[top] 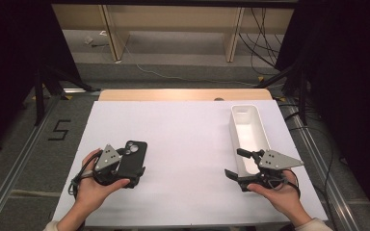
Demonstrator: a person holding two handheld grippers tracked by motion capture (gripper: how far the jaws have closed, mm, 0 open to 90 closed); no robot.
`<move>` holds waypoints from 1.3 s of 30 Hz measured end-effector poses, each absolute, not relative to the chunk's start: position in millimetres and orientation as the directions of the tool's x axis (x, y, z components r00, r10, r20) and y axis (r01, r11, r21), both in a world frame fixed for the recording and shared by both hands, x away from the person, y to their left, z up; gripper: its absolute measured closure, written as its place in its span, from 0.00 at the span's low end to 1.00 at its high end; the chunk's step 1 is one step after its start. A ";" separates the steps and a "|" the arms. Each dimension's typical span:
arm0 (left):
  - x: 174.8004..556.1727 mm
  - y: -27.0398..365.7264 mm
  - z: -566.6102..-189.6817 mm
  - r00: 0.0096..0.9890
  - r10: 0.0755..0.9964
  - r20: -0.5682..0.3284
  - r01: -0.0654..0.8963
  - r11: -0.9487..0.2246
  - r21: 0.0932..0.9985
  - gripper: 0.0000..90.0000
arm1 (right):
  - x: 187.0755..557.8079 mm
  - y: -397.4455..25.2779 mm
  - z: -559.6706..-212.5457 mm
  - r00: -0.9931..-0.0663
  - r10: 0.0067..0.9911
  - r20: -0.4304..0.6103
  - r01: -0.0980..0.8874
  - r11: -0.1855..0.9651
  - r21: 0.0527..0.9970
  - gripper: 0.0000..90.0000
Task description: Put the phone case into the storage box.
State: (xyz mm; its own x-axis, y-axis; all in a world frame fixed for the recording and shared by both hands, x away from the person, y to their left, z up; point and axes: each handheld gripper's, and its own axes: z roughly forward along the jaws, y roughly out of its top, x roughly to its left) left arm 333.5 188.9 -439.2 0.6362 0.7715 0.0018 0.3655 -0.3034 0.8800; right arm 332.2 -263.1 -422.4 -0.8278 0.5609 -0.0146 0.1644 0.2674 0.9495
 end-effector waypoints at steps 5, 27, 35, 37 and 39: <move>333.5 189.2 -439.3 0.635 0.773 0.004 0.365 -0.304 0.880 0.06 | 331.8 -263.0 -422.1 -0.829 0.560 -0.014 0.164 0.267 0.950 0.22; 353.2 165.8 -450.2 0.622 0.783 0.008 0.505 -0.409 0.760 1.00 | 331.7 -261.5 -422.2 -0.829 0.559 -0.012 0.166 0.266 0.950 0.23; 365.7 155.1 -464.0 0.640 0.768 0.012 0.548 -0.469 0.692 1.00 | 331.8 -262.5 -422.1 -0.827 0.562 -0.012 0.167 0.266 0.950 0.23; 367.9 155.0 -465.2 0.642 0.767 0.004 0.558 -0.470 0.684 1.00 | 331.7 -262.7 -422.1 -0.826 0.563 -0.012 0.166 0.264 0.950 0.23; 369.0 154.3 -466.9 0.642 0.767 0.008 0.565 -0.481 0.670 1.00 | 331.6 -262.6 -422.0 -0.827 0.563 -0.012 0.166 0.264 0.950 0.23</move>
State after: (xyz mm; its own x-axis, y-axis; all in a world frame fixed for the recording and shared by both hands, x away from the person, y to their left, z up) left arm 369.0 154.3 -466.9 0.6420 0.7666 0.0083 0.5654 -0.4807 0.6703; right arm 331.6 -262.6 -422.0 -0.8267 0.5626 -0.0119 0.1661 0.2642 0.9500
